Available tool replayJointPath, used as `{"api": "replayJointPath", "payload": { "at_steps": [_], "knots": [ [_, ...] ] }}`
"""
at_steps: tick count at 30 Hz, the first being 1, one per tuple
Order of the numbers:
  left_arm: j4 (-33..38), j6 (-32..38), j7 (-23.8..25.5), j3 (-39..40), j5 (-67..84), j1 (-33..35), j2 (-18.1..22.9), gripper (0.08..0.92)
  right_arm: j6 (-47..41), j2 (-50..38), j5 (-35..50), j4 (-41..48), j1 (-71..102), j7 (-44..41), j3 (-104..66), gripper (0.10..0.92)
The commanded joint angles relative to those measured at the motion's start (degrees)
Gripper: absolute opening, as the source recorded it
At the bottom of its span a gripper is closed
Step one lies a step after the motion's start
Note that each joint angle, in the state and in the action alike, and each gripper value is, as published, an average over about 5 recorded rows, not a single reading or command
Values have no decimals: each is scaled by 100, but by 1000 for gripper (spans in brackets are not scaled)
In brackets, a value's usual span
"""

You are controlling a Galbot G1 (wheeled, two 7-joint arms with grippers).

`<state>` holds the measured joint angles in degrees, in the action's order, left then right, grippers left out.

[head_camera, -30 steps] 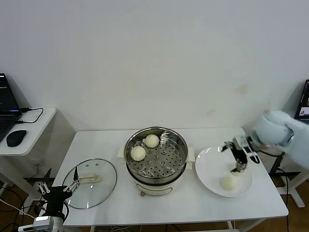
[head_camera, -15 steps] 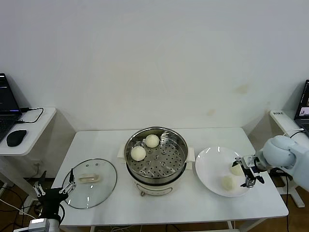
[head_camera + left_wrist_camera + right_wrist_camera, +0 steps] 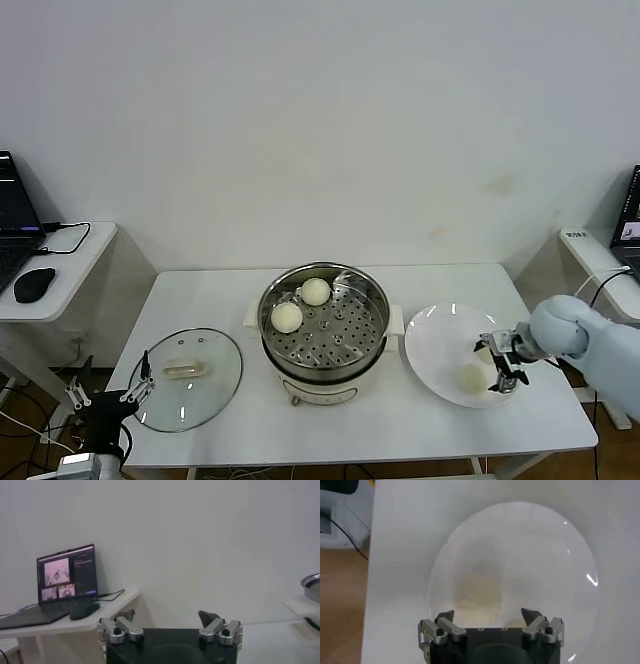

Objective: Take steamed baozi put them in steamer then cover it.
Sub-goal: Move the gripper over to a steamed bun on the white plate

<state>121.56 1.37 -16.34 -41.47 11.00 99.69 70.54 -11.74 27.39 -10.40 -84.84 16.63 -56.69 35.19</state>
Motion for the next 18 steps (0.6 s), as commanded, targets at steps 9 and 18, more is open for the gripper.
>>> {"api": "replayJointPath", "payload": {
  "at_steps": [9, 18],
  "knots": [
    [-20, 0, -4, 4, -1, -13, 3, 823, -22, 293, -79, 300, 212, 69, -128, 747],
    [4, 5, -9, -1, 1, -3, 7, 823, -58, 279, -13, 279, 139, -18, -96, 590]
  ]
}}
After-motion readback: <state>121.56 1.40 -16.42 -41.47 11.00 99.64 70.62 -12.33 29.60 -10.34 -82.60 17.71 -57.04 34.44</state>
